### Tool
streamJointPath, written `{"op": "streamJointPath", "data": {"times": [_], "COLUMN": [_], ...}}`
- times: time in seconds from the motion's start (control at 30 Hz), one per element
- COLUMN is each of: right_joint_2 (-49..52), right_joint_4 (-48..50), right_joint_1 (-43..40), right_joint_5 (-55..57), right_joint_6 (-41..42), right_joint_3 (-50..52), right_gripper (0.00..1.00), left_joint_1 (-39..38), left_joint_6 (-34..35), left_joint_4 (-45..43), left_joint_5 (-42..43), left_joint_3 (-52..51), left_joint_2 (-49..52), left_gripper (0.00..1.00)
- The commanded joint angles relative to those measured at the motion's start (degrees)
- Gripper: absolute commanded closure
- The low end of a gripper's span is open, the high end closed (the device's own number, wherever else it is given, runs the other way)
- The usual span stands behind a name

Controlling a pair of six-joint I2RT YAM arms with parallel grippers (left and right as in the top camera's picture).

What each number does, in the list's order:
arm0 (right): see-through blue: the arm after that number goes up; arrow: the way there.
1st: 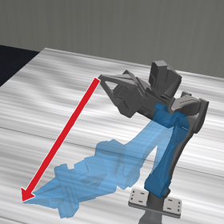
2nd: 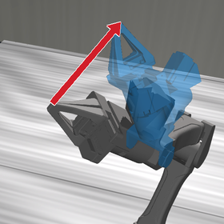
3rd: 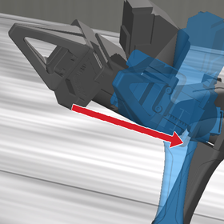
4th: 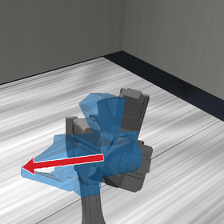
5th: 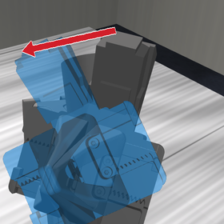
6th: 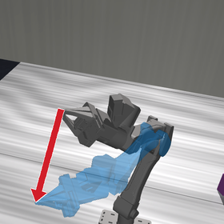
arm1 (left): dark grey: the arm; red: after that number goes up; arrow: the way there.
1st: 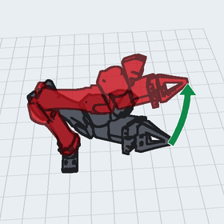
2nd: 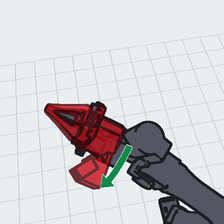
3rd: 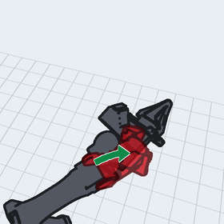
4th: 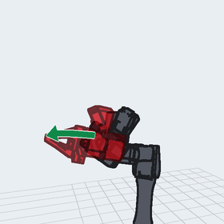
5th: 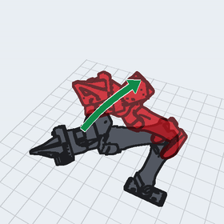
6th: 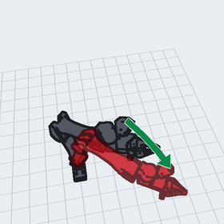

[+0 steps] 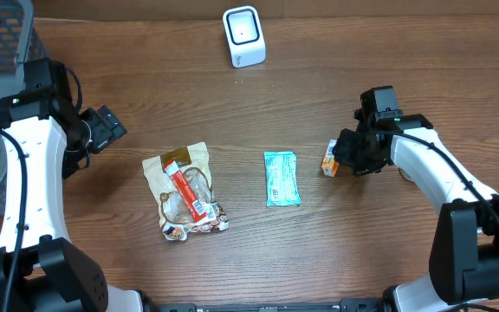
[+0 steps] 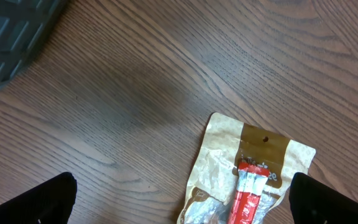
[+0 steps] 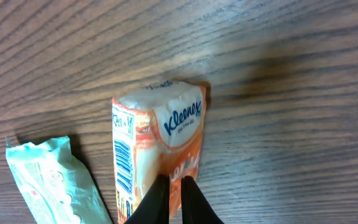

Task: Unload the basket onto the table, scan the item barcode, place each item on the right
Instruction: 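Tip the Kleenex pack over and lay it flat with the right gripper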

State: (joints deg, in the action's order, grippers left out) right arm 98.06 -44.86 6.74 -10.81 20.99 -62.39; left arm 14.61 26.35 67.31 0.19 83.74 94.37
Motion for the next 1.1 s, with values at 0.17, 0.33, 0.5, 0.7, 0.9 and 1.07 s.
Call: {"op": "streamJointPath", "data": {"times": [0.17, 0.33, 0.5, 0.7, 0.9, 1.07], "right_joint_2": [0.1, 0.1, 0.1, 0.1, 0.1, 0.1], "right_joint_4": [0.9, 1.1, 1.6, 1.7, 1.7, 1.8], "right_joint_1": [0.0, 0.0, 0.0, 0.0, 0.0, 0.0], "right_joint_5": [-0.9, -0.9, -0.9, -0.9, -0.9, -0.9], "right_joint_6": [0.3, 0.3, 0.3, 0.3, 0.5, 2.0], "right_joint_3": [0.5, 0.5, 0.6, 0.6, 0.6, 0.6], "right_gripper": [0.90, 0.89, 0.89, 0.87, 0.86, 0.85], "left_joint_1": [-0.4, -0.4, -0.4, -0.4, -0.4, -0.4], "left_joint_6": [-1.1, -1.1, -1.1, -1.1, -1.1, -1.1], "left_joint_4": [-0.1, -0.1, -0.1, -0.1, -0.1, -0.1], "left_joint_5": [-0.2, -0.2, -0.2, -0.2, -0.2, -0.2], "left_joint_3": [1.2, 1.2, 1.2, 1.2, 1.2, 1.2], "left_joint_2": [0.0, 0.0, 0.0, 0.0, 0.0, 0.0], "left_gripper": [0.00, 0.00, 0.00, 0.00, 0.00, 0.00]}}
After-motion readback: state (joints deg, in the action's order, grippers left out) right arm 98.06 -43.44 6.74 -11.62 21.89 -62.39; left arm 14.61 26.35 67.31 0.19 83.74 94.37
